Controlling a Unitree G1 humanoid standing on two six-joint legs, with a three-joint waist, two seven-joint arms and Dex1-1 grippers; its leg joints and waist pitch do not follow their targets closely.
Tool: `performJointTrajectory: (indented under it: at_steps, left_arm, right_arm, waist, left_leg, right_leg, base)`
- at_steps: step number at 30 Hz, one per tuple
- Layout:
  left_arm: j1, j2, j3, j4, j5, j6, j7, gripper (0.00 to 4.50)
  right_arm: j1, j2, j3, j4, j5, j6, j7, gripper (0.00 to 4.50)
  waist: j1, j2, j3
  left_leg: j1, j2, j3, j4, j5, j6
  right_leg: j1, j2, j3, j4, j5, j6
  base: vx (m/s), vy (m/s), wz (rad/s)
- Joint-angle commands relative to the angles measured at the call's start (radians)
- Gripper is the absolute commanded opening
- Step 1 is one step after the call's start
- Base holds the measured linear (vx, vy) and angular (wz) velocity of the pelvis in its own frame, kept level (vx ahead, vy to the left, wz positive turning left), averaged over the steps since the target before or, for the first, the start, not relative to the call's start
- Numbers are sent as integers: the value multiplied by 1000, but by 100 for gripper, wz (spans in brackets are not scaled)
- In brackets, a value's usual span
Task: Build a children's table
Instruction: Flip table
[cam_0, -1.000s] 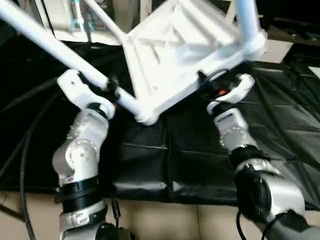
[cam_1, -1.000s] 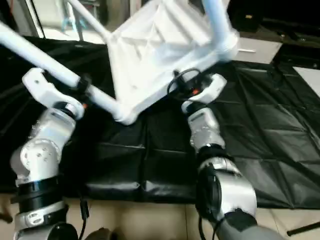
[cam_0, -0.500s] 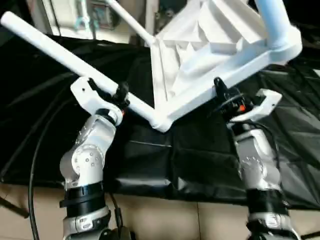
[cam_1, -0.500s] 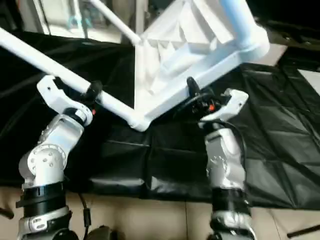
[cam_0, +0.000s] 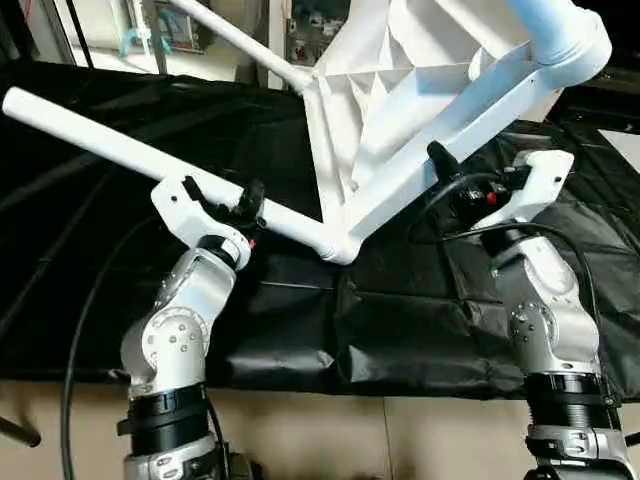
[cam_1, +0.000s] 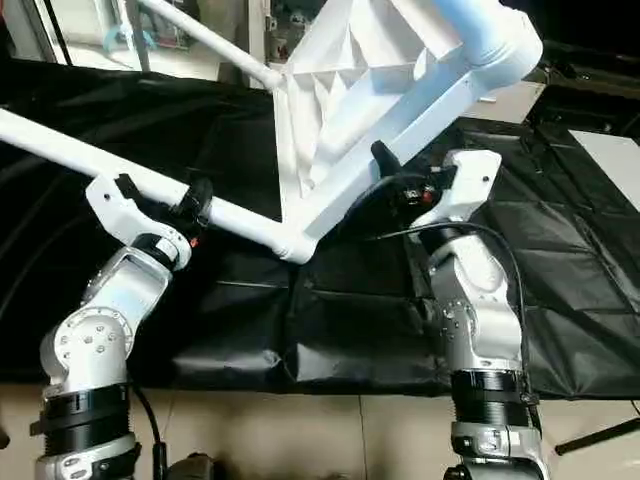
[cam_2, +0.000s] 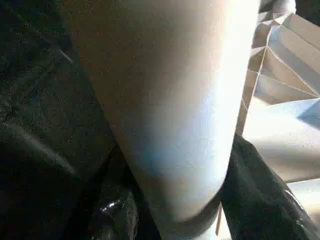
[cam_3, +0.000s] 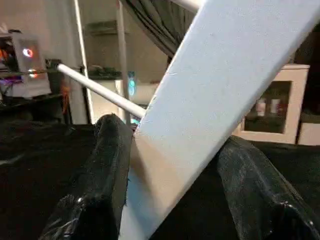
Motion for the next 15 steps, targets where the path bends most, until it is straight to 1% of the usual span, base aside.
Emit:
performJointTrajectory:
  at_steps: [1,4,5,7,8,9,10,11,12,14,15]
  left_arm:
    - [48,86,-22,-1,155,46,34,185]
    - [64,112,-56,-8,179,53,26,185]
    - [71,117,-61,-8,184,52,31,186]
    - [78,134,-77,-5,192,52,25,187]
    - [82,146,-88,-5,198,56,22,187]
    - [85,156,-97,-7,199,59,23,187]
    - [89,166,-107,-9,208,59,26,223]
    - [95,158,-99,-15,193,52,27,223]
    - [99,153,-92,-21,186,50,32,245]
    - [105,146,-76,-28,175,46,46,267]
    - [109,143,-67,-30,172,43,54,283]
  right_arm:
    - [-56,-100,-30,-130,-158,-57,-50,224]
    - [-92,-99,-6,-171,-173,-46,-56,224]
    - [-109,-102,5,-183,-179,-45,-54,224]
    - [-126,-113,21,-190,-197,-56,-50,224]
    - [-131,-118,31,-193,-205,-61,-50,224]
    - [-132,-120,38,-196,-207,-58,-53,224]
    - [-131,-119,44,-196,-209,-57,-56,224]
    - [-128,-118,51,-194,-209,-53,-62,224]
    - [-126,-117,54,-191,-210,-53,-67,224]
    - [-125,-118,58,-188,-214,-50,-77,224]
    - [-126,-118,59,-186,-218,-49,-85,224]
  waist:
    - [0,-3,-81]
    - [-3,-4,-79]
    - [-5,-7,-79]
    - [-8,-13,-80]
    - [-9,-9,-80]
    - [-10,-9,-80]
    - [-9,-13,-80]
    - [-9,-18,-79]
    - [-8,-19,-79]
    - [-10,-24,-79]
    - [-9,-23,-79]
  left_leg:
    - [46,73,-34,-71,-25,20]
    - [47,75,-34,-72,-48,13]
    - [47,75,-33,-72,-58,5]
    - [46,75,-33,-72,-52,3]
    - [47,74,-34,-71,-45,1]
    - [47,74,-33,-70,-40,0]
    - [47,74,-33,-69,-36,0]
    - [48,74,-31,-69,-29,1]
    - [48,74,-32,-69,-28,0]
    - [46,73,-32,-68,-10,0]
    - [47,74,-33,-68,-7,-3]
  right_leg:
    - [41,-69,42,-52,64,-159]
    - [42,-70,42,-54,32,-157]
    - [42,-69,43,-56,15,-153]
    - [42,-68,42,-54,14,-151]
    - [41,-67,42,-52,19,-150]
    - [41,-67,42,-51,26,-149]
    - [41,-69,42,-49,34,-150]
    - [40,-68,43,-49,43,-151]
    - [41,-68,42,-50,44,-151]
    - [42,-65,42,-46,53,-134]
    - [43,-66,42,-46,52,-134]
  base:
    - [0,0,0]
    - [0,0,0]
    - [0,0,0]
    - [0,0,0]
    - [0,0,0]
    - [0,0,0]
    - [0,0,0]
    - [0,0,0]
    - [0,0,0]
    - [0,0,0]
    - [0,0,0]
